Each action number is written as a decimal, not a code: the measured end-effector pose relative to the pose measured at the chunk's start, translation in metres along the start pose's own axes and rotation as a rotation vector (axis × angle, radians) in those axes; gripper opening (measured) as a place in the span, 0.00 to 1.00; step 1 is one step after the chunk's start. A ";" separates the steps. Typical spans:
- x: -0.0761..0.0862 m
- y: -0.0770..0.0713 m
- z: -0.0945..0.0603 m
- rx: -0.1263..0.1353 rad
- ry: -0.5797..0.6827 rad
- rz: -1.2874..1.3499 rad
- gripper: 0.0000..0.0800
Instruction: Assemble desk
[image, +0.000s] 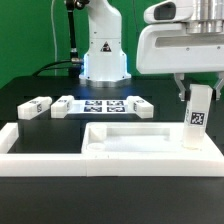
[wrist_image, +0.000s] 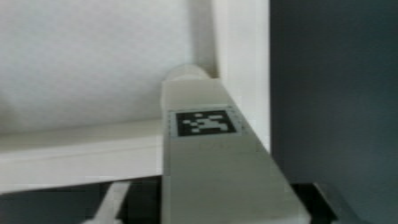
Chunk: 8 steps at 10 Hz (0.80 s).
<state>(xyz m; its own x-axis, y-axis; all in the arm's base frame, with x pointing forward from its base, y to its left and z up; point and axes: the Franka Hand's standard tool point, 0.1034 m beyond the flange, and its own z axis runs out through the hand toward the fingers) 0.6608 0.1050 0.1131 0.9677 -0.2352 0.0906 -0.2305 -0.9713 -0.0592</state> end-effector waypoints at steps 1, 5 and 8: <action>0.000 0.001 0.000 -0.001 0.000 0.075 0.38; 0.002 0.010 0.002 0.040 -0.027 0.678 0.37; 0.002 0.014 0.003 0.093 -0.079 1.034 0.37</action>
Offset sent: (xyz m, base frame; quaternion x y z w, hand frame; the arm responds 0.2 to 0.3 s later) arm -0.0030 -0.0129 -0.0069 0.0108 -0.0120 0.3799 0.9249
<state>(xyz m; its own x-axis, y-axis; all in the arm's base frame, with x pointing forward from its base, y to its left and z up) 0.6595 0.0914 0.1097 0.3074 -0.9448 -0.1134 -0.9456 -0.2899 -0.1477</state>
